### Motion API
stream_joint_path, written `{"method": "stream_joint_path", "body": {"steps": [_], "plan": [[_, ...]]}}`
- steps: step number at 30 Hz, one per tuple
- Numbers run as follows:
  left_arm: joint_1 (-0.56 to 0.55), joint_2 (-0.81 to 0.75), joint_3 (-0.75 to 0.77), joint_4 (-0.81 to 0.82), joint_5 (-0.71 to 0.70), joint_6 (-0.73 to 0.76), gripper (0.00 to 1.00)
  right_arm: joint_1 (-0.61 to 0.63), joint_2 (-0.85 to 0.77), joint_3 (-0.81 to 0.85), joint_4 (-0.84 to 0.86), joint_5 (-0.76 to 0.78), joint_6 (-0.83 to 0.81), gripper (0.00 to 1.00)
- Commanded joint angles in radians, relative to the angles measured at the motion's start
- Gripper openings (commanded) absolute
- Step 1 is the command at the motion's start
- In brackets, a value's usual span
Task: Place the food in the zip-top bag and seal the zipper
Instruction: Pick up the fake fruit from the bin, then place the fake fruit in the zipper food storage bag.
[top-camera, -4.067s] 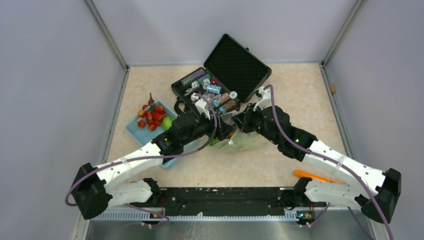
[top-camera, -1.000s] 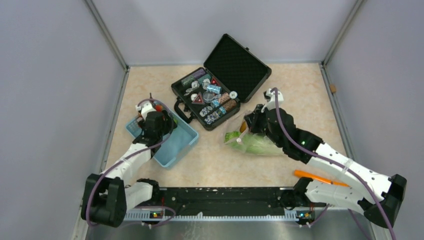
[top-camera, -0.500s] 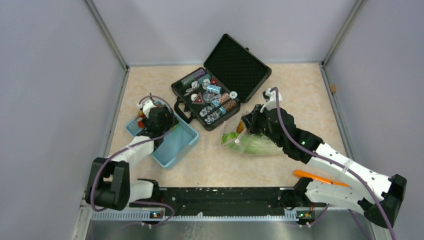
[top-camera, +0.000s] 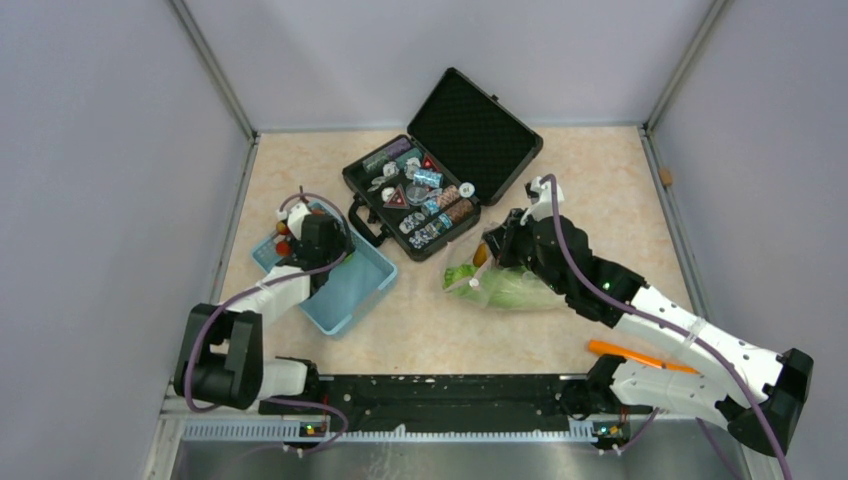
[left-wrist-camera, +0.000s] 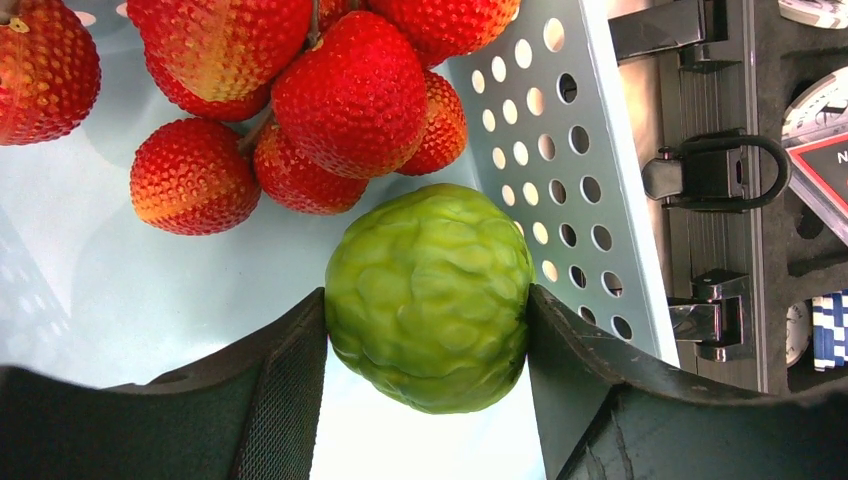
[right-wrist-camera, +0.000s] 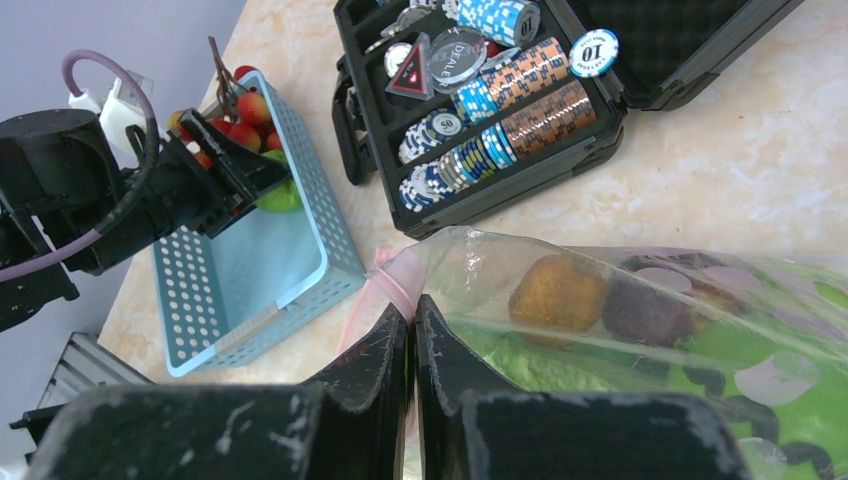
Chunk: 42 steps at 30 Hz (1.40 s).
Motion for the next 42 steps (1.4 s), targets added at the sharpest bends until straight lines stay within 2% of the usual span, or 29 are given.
{"method": "stream_joint_path", "body": {"steps": [1,13,16,20,28,33,39,42], "plan": [[0.004,-0.037,0.014,-0.032,0.03,0.033,0.49,-0.005,0.006,0.021,0.071,-0.012,0.002,0.04],[0.004,-0.24,-0.056,0.007,0.172,0.102,0.44,-0.005,0.012,0.019,0.078,-0.015,-0.002,0.04],[0.004,-0.266,-0.075,0.014,0.265,0.093,0.41,-0.005,0.013,0.02,0.076,-0.015,-0.001,0.04],[0.004,-0.335,-0.138,0.133,0.396,0.124,0.42,-0.005,0.012,0.013,0.079,-0.011,0.0,0.05],[0.001,-0.528,-0.08,0.114,0.6,0.158,0.42,-0.004,0.025,0.011,0.089,-0.019,0.006,0.05],[-0.02,-0.578,-0.076,0.174,0.76,0.168,0.45,-0.005,0.032,0.012,0.098,-0.032,0.011,0.05],[-0.118,-0.567,-0.078,0.241,0.859,0.14,0.45,-0.005,0.038,0.013,0.102,-0.048,0.016,0.05],[-0.258,-0.545,-0.07,0.259,0.768,0.165,0.45,-0.005,0.042,0.013,0.108,-0.055,0.021,0.05]]}}
